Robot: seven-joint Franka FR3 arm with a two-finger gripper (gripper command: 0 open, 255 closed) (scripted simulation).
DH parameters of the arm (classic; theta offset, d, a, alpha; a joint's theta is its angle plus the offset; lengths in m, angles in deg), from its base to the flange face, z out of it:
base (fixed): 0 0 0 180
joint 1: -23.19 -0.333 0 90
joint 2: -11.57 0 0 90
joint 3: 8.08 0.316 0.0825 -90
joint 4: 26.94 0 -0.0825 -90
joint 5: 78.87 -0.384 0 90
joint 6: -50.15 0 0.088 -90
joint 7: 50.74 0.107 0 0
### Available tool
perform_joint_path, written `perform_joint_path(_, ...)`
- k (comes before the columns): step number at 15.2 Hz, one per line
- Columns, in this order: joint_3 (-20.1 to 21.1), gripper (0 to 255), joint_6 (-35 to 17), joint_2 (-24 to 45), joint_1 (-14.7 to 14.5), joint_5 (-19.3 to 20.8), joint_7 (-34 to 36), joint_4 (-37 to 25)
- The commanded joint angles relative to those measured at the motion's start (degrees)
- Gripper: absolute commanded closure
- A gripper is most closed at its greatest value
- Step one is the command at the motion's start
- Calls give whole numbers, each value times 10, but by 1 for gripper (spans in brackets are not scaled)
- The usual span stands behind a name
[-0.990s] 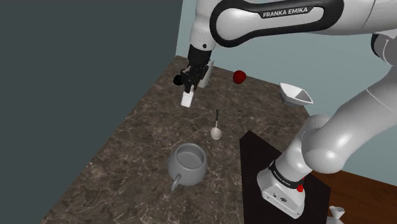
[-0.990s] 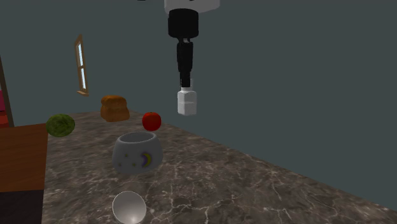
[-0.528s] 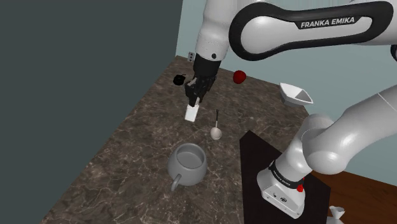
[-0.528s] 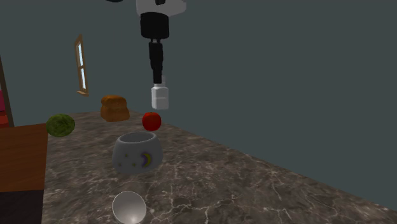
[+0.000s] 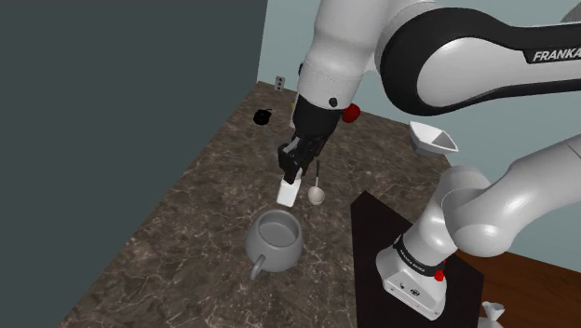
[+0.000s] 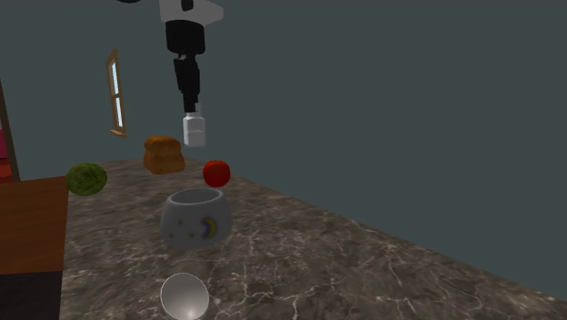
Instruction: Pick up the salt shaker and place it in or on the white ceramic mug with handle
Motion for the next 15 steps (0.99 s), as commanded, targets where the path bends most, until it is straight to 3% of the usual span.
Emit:
perform_joint_path(1, 13, 255, -4, -6, -8, -8, 17, 9)
perform_joint_path(15, 31, 255, -119, 24, -10, -13, 18, 94)
